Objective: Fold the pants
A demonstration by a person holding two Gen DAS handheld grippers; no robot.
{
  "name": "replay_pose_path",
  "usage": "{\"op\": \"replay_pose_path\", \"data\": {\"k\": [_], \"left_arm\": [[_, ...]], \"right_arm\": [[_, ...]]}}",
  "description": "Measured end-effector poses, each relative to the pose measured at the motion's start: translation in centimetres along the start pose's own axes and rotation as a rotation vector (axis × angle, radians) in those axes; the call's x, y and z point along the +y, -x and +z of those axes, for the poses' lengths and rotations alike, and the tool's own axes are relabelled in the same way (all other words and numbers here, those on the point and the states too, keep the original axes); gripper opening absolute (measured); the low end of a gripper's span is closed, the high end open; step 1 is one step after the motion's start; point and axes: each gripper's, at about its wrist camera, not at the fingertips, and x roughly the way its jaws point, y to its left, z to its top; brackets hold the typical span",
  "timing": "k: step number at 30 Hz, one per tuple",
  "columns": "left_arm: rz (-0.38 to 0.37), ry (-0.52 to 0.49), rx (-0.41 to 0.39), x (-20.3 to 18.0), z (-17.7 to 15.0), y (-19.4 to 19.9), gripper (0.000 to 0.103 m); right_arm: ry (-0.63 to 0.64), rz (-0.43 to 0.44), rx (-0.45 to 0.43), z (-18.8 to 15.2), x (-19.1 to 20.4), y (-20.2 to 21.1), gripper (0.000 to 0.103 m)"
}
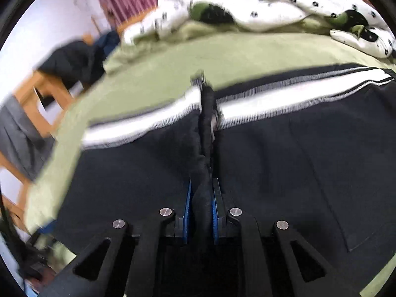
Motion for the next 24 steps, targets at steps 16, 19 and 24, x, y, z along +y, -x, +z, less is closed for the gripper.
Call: {"op": "replay_pose_path", "data": {"k": [16, 19, 24], "left_arm": [[-0.042, 0.041, 0.141, -2.6, 2.6, -3.5, 0.078], [-0.007, 0.019, 0.124, -3.5, 1.9, -3.0, 0.078], [-0.004, -0.001, 0.122, -3.9, 3.8, -1.0, 0.078]], "right_arm": [[0.082, -0.056, -0.025, -4.7, 0.6, 3.3, 0.036], [0.093, -0.054, -0.025, -4.7, 0.5, 4.6, 0.037], [0.039, -0.104, -0.12, -3.5, -1.4, 9.6, 0.041]]}}
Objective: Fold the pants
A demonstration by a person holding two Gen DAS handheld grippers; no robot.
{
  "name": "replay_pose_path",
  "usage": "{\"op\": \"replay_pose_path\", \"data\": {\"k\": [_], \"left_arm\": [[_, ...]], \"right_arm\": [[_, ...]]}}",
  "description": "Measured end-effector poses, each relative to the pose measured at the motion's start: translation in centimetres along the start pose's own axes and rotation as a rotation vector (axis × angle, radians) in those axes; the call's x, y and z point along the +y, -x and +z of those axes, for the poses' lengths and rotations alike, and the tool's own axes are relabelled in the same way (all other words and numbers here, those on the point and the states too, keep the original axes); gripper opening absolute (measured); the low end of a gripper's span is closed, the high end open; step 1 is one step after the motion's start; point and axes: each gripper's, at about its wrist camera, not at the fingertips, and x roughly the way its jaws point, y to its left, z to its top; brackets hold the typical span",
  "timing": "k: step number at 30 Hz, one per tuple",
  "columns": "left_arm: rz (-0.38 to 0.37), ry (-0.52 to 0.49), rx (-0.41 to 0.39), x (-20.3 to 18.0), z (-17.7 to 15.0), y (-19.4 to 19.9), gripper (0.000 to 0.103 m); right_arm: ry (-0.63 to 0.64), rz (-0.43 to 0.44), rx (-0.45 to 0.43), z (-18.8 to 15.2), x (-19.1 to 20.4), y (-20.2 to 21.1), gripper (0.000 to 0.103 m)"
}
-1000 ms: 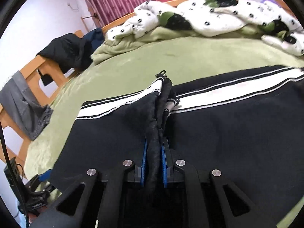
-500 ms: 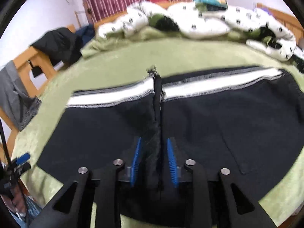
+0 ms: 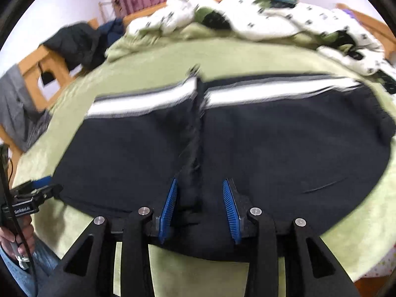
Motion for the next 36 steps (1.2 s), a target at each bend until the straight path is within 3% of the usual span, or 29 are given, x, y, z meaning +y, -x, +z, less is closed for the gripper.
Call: {"op": "replay_pose_path", "data": {"k": [4, 8, 12, 15, 22, 25, 27, 29, 31, 36], "left_arm": [[-0.001, 0.041, -0.022, 0.7, 1.5, 0.9, 0.078], [0.002, 0.118, -0.01, 1.8, 2.3, 0.0, 0.077], [0.009, 0.149, -0.009, 2.3, 2.7, -0.9, 0.077], [-0.023, 0.157, -0.018, 2.6, 3.5, -1.7, 0.077], [-0.166, 0.214, 0.006, 3.9, 7.4, -6.2, 0.077], [-0.193, 0.23, 0.044, 4.6, 9.0, -9.3, 0.076], [-0.212, 0.265, 0.056, 5.3, 9.6, -10.9, 0.064], [-0.264, 0.275, 0.061, 5.7, 10.2, -11.7, 0.058], [-0.308, 0.265, 0.089, 5.7, 10.7, -12.3, 0.044], [-0.314, 0.279, 0.079, 5.1, 11.1, -11.6, 0.022]], "right_arm": [[-0.053, -0.068, -0.078, 2.2, -3.8, 2.9, 0.056], [-0.096, -0.204, -0.105, 2.7, -9.0, 4.0, 0.057], [-0.234, -0.222, -0.046, 2.0, -15.7, 3.1, 0.057], [-0.315, -0.268, -0.052, 1.2, -20.0, 2.3, 0.057], [-0.509, -0.201, -0.085, 0.6, -26.3, -1.5, 0.064], [-0.601, -0.178, -0.1, 0.7, -28.4, -3.8, 0.064], [-0.638, -0.145, -0.124, 1.2, -29.4, -4.8, 0.064], [-0.644, -0.123, -0.139, 1.9, -30.0, -5.5, 0.064], [-0.636, -0.1, -0.132, 2.8, -30.1, -6.2, 0.053], [-0.537, -0.182, -0.174, 5.0, -27.2, -4.1, 0.034]]}}
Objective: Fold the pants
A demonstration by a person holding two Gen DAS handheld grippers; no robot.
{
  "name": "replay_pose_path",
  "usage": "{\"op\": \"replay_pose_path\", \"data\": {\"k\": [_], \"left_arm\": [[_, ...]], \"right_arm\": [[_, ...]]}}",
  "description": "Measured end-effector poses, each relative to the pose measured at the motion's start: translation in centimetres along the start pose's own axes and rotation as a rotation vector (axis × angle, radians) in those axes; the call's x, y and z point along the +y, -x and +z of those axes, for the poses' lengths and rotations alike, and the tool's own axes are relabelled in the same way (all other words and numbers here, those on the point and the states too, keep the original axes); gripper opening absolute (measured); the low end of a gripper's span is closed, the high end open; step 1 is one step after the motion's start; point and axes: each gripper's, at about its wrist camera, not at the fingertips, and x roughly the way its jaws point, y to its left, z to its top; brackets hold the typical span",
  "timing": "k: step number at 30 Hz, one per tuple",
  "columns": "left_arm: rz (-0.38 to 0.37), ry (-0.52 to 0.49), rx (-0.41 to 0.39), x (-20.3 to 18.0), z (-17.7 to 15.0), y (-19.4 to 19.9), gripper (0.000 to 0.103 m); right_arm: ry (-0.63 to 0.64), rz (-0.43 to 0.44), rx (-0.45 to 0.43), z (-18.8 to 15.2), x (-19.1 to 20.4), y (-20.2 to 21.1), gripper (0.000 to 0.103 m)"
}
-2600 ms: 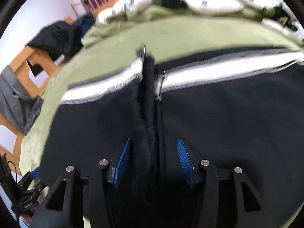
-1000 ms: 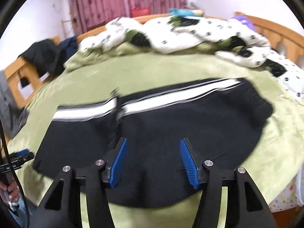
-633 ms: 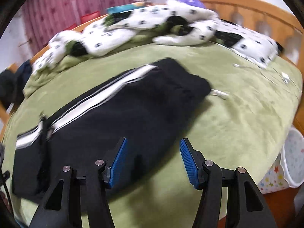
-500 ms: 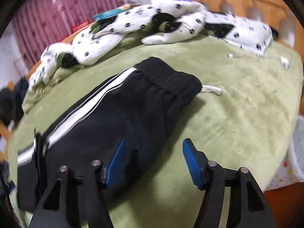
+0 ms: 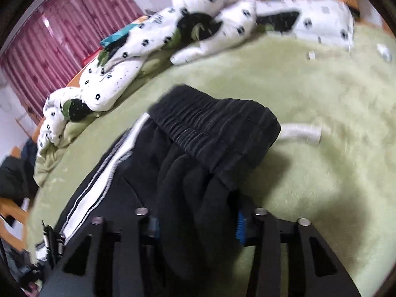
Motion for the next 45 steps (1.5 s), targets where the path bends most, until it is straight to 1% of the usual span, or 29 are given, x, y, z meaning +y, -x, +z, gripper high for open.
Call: {"op": "replay_pose_path", "data": {"k": [1, 2, 5, 6, 9, 12, 14, 16, 18, 21, 22, 23, 24, 25, 26, 28, 29, 31, 33, 35, 36, 37, 38, 39, 40, 41, 42, 44, 45], "left_arm": [[-0.013, -0.008, -0.022, -0.7, 0.1, 0.9, 0.021], [-0.021, -0.011, -0.032, -1.0, 0.4, 1.5, 0.019], [-0.04, -0.006, -0.058, -2.9, 1.3, 3.5, 0.012], [-0.047, -0.005, -0.064, -3.3, 1.5, 4.0, 0.012], [-0.062, -0.027, -0.09, -4.6, 2.5, 5.6, 0.012], [-0.098, -0.019, -0.105, -4.5, 3.4, 8.0, 0.012], [-0.069, -0.029, -0.143, -3.9, 4.1, 9.8, 0.012], [0.003, -0.047, -0.199, -2.5, 5.1, 12.4, 0.012], [0.073, -0.041, -0.225, -0.6, 6.4, 14.0, 0.012], [0.174, -0.035, -0.244, 2.5, 8.1, 15.2, 0.012], [0.223, -0.033, -0.234, 3.9, 8.8, 15.2, 0.013], [0.252, -0.027, -0.224, 4.9, 9.3, 14.8, 0.013], [0.27, -0.018, -0.212, 5.9, 9.6, 14.4, 0.013], [0.281, -0.002, -0.193, 7.1, 9.9, 13.7, 0.013], [0.283, 0.012, -0.181, 8.0, 10.1, 13.0, 0.013], [0.307, 0.022, -0.163, 9.6, 10.1, 11.4, 0.013], [0.321, 0.024, -0.156, 9.9, 10.0, 10.5, 0.013], [0.351, 0.028, -0.137, 10.7, 9.8, 9.2, 0.014], [0.371, 0.031, -0.125, 10.9, 9.5, 8.4, 0.015], [0.378, 0.038, -0.127, 11.2, 9.2, 8.1, 0.019], [0.385, 0.042, -0.127, 11.3, 9.1, 8.0, 0.021], [0.385, 0.043, -0.129, 11.4, 9.0, 8.0, 0.021], [0.395, 0.045, -0.131, 11.5, 8.9, 7.9, 0.024], [0.409, 0.045, -0.127, 11.6, 8.8, 7.8, 0.029], [0.429, 0.043, -0.12, 11.5, 8.8, 7.5, 0.03], [0.442, 0.037, -0.117, 11.4, 8.8, 7.4, 0.032], [0.458, 0.031, -0.114, 11.2, 8.6, 7.4, 0.036], [0.499, 0.011, -0.107, 10.8, 8.3, 7.6, 0.042], [0.517, -0.002, -0.11, 10.5, 8.0, 7.9, 0.043]], "right_arm": [[0.012, 0.016, -0.019, 0.4, 0.8, 0.9, 0.03], [0.025, 0.044, -0.044, 1.0, 2.2, 2.4, 0.029], [0.08, 0.052, -0.095, 2.4, 5.8, 5.1, 0.027], [0.106, 0.061, -0.123, 2.9, 7.7, 6.4, 0.027], [0.15, 0.087, -0.164, 3.8, 11.8, 8.5, 0.026], [0.155, 0.146, -0.176, 4.5, 15.5, 10.2, 0.025], [0.143, 0.205, -0.166, 4.5, 17.7, 10.7, 0.025], [0.143, 0.253, -0.155, 4.1, 19.5, 10.6, 0.025], [0.145, 0.299, -0.139, 3.1, 21.2, 9.7, 0.025], [0.156, 0.348, -0.089, 1.0, 23.7, 6.6, 0.025], [0.157, 0.352, -0.073, 0.4, 24.1, 5.7, 0.025], [0.157, 0.352, -0.053, -0.2, 24.6, 4.4, 0.025], [0.159, 0.336, -0.035, -1.1, 24.9, 2.5, 0.024], [0.156, 0.316, -0.033, -1.5, 24.9, 1.6, 0.024], [0.149, 0.276, -0.026, -1.9, 24.5, 0.1, 0.024], [0.128, 0.226, 0.008, -2.1, 23.1, -2.1, 0.024], [0.12, 0.197, 0.032, -2.2, 22.2, -3.3, 0.024], [0.107, 0.17, 0.08, -2.5, 20.4, -5.1, 0.025], [0.131, 0.139, 0.098, -3.0, 19.7, -6.3, 0.026], [0.195, 0.087, 0.094, -3.8, 20.0, -7.0, 0.029], [0.221, 0.053, 0.092, -4.2, 20.1, -7.3, 0.034], [0.239, 0.019, 0.095, -4.6, 20.1, -7.5, 0.041], [0.246, -0.004, 0.104, -4.8, 20.1, -7.7, 0.044], [0.243, -0.028, 0.12, -5.2, 19.8, -8.0, 0.051], [0.234, -0.043, 0.142, -5.4, 19.4, -8.3, 0.054], [0.22, -0.039, 0.167, -5.6, 18.9, -8.3, 0.054], [0.2, -0.028, 0.183, -5.7, 18.4, -8.1, 0.054], [0.174, -0.039, 0.182, -5.6, 17.9, -6.6, 0.055], [0.171, -0.053, 0.171, -5.7, 17.9, -5.8, 0.055]]}}
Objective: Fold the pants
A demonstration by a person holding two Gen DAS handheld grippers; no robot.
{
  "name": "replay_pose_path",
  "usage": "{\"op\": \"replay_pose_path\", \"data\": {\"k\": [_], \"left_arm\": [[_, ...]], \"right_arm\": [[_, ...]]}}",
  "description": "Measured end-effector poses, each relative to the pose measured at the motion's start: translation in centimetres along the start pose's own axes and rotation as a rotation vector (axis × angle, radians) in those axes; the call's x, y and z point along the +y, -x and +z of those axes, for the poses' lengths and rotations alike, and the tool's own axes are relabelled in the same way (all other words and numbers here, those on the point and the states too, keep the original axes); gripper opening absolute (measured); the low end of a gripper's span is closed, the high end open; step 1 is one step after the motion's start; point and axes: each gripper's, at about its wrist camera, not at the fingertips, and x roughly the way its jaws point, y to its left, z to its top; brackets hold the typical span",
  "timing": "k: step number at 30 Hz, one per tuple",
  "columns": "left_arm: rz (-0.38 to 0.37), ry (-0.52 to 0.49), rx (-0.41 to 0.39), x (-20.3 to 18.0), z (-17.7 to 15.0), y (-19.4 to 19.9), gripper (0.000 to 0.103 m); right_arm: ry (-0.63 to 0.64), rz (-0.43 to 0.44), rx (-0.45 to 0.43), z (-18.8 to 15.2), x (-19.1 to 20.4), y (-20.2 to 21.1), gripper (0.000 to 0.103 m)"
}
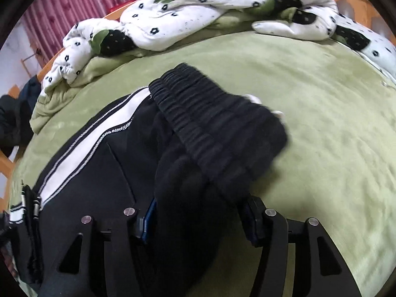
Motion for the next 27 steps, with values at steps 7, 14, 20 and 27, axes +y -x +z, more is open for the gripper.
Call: {"op": "replay_pose_path", "data": {"k": [7, 14, 20, 27], "left_arm": [[0.006, -0.069, -0.085, -0.7, -2.8, 5.2, 0.059], [-0.021, -0.058, -0.065, 0.9, -7.8, 7.6, 0.063], [-0.03, -0.011, -0.054, 4.0, -11.6, 9.4, 0.063], [-0.166, 0.129, -0.022, 7.9, -13.1, 9.8, 0.063]], "right_arm": [[0.031, 0.04, -0.092, -2.1, 3.9, 6.5, 0.055], [0.229, 0.231, -0.034, -6.6, 14.3, 8.7, 0.055], [0.38, 0.391, 0.031, -11.6, 21.3, 9.4, 0.052], [0.4, 0.423, 0.146, -15.2, 23.3, 6.9, 0.008]]}}
